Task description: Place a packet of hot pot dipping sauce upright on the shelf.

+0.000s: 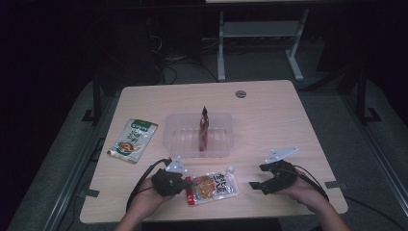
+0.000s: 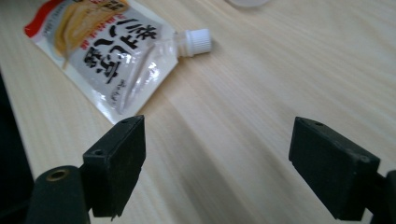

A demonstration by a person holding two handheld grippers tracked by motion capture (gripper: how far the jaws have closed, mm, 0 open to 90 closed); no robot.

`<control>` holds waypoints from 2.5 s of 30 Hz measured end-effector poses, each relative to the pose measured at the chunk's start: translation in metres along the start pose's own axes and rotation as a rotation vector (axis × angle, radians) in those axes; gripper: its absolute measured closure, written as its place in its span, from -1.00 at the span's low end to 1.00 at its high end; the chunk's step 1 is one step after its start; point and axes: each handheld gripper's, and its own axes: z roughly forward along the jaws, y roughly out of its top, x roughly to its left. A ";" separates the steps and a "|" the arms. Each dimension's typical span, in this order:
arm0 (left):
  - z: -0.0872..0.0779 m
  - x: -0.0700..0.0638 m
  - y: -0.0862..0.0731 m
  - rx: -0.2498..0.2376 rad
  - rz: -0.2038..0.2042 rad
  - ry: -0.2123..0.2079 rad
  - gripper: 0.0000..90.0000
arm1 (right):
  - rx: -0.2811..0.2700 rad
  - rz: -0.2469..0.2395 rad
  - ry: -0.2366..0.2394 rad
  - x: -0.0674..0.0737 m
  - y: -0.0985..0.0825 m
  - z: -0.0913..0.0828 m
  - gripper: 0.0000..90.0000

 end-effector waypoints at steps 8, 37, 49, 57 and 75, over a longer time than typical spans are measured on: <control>0.012 0.004 -0.002 0.044 0.004 0.011 0.99 | 0.010 0.017 0.031 0.005 0.003 0.005 -0.57; 0.024 -0.007 0.001 0.081 0.028 -0.077 0.99 | 0.024 0.018 0.113 0.015 0.030 0.035 -0.45; 0.024 -0.007 0.001 0.085 0.032 -0.075 0.99 | 0.063 0.033 0.134 0.017 0.031 0.045 -0.34; 0.024 -0.007 0.000 0.080 0.021 -0.077 0.99 | 0.061 0.023 0.167 0.018 0.032 0.048 -0.27; 0.024 -0.007 0.000 0.081 0.014 -0.083 0.99 | 0.095 -0.019 0.355 0.028 0.038 0.063 0.15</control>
